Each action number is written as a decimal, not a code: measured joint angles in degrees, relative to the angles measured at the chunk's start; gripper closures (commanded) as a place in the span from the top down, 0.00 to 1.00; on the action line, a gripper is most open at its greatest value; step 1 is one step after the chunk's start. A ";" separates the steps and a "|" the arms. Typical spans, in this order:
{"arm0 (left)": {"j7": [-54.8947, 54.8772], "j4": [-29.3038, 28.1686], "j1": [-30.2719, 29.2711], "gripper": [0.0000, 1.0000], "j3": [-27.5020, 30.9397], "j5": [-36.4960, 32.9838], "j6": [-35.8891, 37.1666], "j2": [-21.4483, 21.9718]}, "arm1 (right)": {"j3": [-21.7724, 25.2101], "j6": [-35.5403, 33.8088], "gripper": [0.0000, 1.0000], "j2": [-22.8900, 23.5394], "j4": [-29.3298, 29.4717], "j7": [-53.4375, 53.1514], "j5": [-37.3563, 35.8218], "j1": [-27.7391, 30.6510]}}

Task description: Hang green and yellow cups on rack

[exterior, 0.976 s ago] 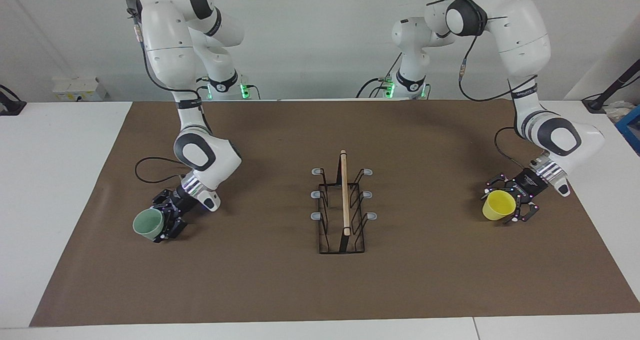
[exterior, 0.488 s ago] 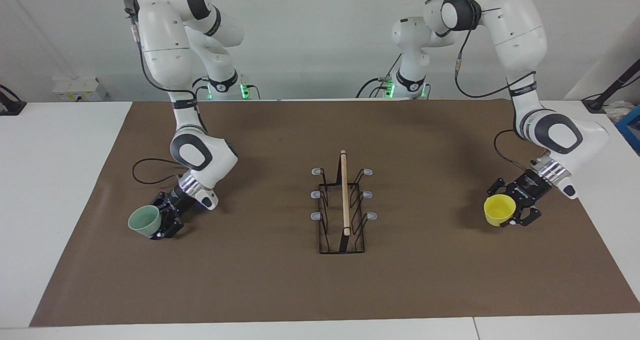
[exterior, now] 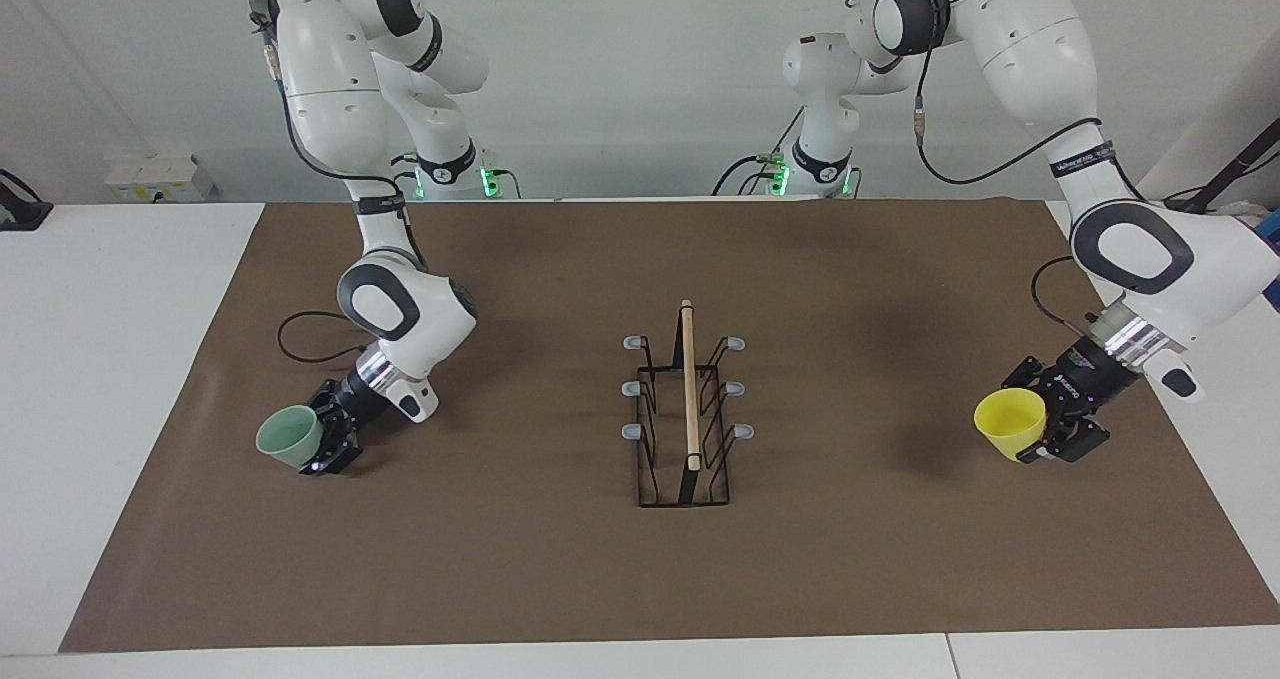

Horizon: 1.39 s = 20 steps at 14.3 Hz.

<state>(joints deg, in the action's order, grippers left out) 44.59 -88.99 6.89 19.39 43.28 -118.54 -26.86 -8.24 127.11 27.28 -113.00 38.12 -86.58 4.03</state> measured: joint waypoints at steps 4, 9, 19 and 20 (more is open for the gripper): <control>0.59 -0.07 1.99 0.00 -5.16 -17.38 -1.26 6.26 | -1.74 -0.09 0.00 -5.74 1.47 7.87 19.31 -0.51; 1.17 -4.92 2.07 0.00 -12.01 -34.39 -1.46 15.61 | -3.91 -9.17 0.00 -11.54 4.83 14.03 38.57 -0.81; 1.50 -26.70 2.12 0.00 -22.35 -44.17 -32.64 26.58 | -5.78 -24.95 0.00 -13.00 21.51 14.56 80.62 1.41; 1.50 -28.58 2.12 0.00 -23.16 -44.72 -36.29 26.75 | -5.80 -24.46 0.00 -13.15 21.61 14.54 83.50 1.44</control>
<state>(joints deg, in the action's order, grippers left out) 46.09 -117.57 9.01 -3.77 -1.44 -154.82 -0.11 -14.05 102.66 14.13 -91.39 52.66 -3.08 5.48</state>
